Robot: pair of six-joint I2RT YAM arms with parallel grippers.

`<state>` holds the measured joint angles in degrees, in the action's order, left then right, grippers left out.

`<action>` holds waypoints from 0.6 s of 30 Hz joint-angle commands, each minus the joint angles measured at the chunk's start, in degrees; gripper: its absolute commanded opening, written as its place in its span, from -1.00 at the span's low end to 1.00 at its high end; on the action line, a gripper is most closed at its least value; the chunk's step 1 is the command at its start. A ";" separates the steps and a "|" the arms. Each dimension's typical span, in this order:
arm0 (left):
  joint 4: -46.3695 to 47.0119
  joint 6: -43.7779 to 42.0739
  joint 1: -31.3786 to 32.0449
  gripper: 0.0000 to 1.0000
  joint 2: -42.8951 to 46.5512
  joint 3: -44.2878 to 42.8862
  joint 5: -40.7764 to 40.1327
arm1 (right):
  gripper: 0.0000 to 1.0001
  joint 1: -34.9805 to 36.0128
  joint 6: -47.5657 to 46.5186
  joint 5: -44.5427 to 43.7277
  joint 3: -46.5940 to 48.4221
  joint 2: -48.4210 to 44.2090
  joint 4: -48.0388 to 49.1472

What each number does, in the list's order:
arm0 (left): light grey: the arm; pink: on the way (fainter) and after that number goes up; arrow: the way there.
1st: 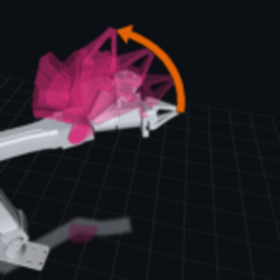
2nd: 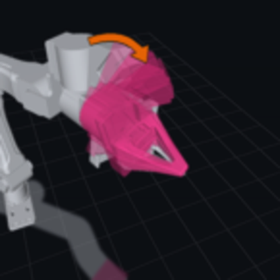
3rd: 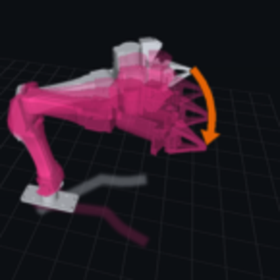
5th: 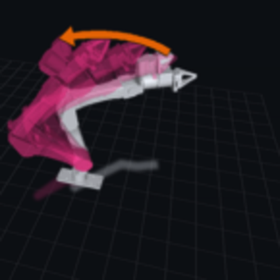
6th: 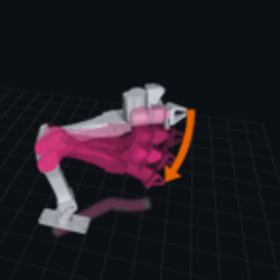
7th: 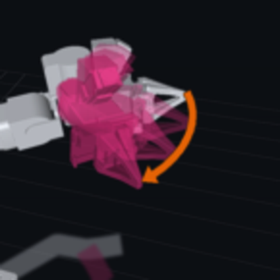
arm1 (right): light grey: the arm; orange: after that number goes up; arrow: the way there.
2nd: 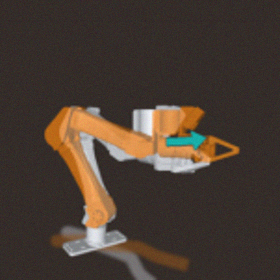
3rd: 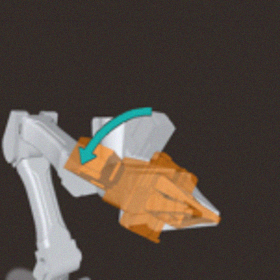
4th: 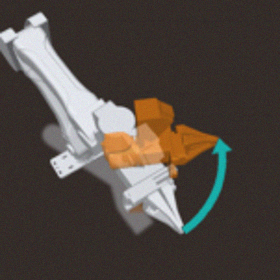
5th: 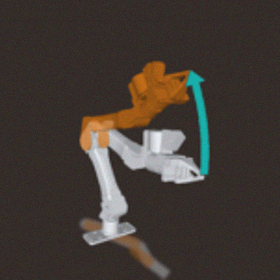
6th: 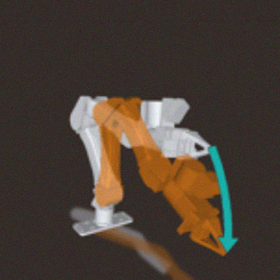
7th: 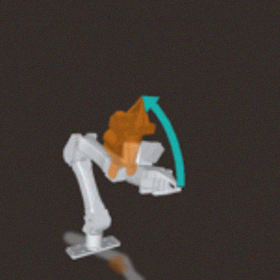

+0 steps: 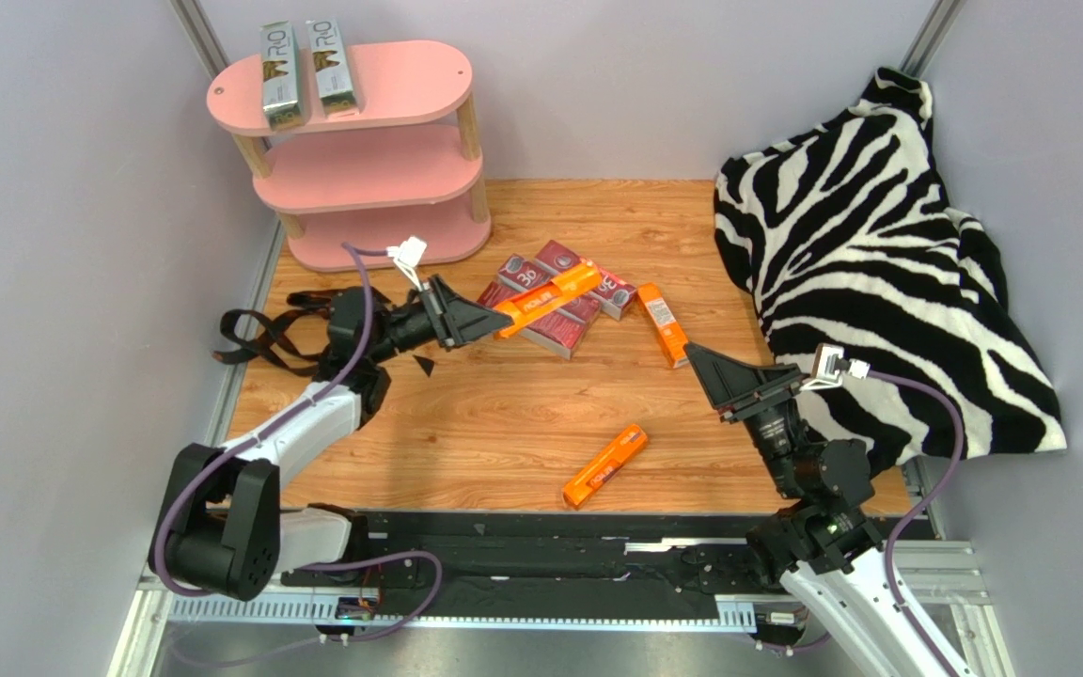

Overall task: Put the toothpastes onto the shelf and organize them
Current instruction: Pick up the toothpaste from the center of the board.

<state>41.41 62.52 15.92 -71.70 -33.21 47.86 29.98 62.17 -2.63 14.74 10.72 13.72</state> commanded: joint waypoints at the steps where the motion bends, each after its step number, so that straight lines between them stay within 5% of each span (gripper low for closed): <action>1: 3.50 1.11 -7.46 -0.38 3.76 1.48 1.18 | 1.00 0.26 -1.18 -0.88 1.78 0.35 -0.27; 18: 2.55 6.91 -28.22 -0.37 2.00 4.30 -4.07 | 1.00 0.26 -1.26 -0.88 1.43 2.73 -0.44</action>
<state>41.34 67.79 -9.82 -70.63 -28.91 46.87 29.98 62.08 -2.79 14.74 13.28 12.69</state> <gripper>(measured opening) 0.408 0.998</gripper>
